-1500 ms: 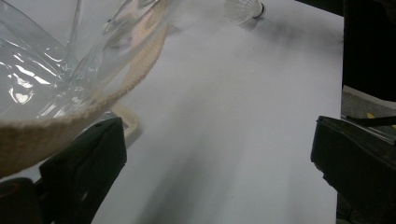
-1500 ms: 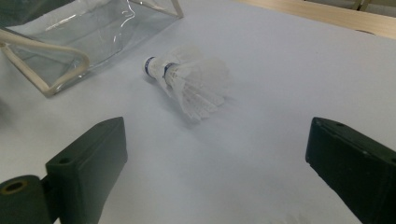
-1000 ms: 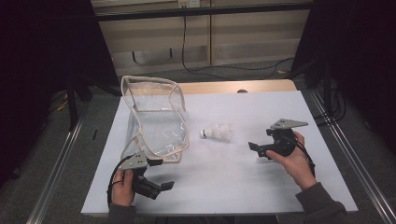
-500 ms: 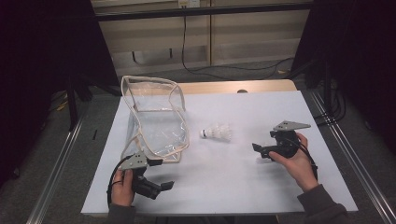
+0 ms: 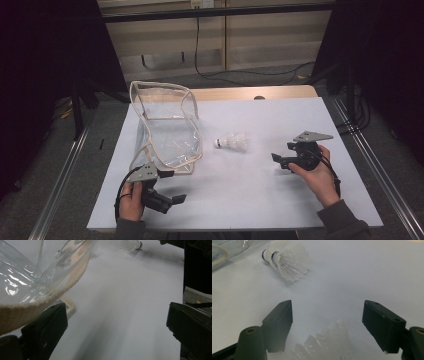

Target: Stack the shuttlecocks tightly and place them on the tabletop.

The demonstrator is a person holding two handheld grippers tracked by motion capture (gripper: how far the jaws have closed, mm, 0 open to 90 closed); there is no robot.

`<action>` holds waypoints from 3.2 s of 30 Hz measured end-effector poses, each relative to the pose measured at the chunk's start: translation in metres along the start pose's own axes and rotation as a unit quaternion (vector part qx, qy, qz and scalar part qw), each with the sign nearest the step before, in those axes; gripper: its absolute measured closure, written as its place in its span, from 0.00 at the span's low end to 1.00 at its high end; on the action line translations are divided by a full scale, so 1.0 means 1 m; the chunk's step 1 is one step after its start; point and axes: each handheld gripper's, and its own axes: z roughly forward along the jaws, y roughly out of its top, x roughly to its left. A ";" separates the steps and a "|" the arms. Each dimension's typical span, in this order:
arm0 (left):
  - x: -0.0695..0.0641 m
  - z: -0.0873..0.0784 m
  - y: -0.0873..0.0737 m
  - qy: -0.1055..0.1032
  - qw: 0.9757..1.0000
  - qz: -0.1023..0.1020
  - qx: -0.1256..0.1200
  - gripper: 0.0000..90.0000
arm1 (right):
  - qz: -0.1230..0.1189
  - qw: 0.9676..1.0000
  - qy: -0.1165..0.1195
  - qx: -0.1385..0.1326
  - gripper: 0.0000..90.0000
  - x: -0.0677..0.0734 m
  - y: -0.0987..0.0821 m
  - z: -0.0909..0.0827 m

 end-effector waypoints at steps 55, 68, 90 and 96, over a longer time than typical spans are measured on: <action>0.000 0.001 0.001 0.001 1.000 0.001 0.000 0.04 | -0.001 1.000 -0.011 -0.005 0.96 -0.017 0.001 -0.023; 0.000 0.001 0.001 0.001 1.000 0.002 0.001 0.04 | -0.025 0.998 0.047 -0.027 0.96 0.013 0.016 -0.005; 0.000 0.002 0.001 -0.001 1.000 0.000 -0.001 0.04 | -0.037 0.997 0.056 -0.028 0.90 0.021 0.017 0.006; 0.000 0.002 0.001 -0.001 1.000 0.000 -0.001 0.04 | -0.042 0.998 0.038 -0.027 0.87 0.012 0.016 -0.001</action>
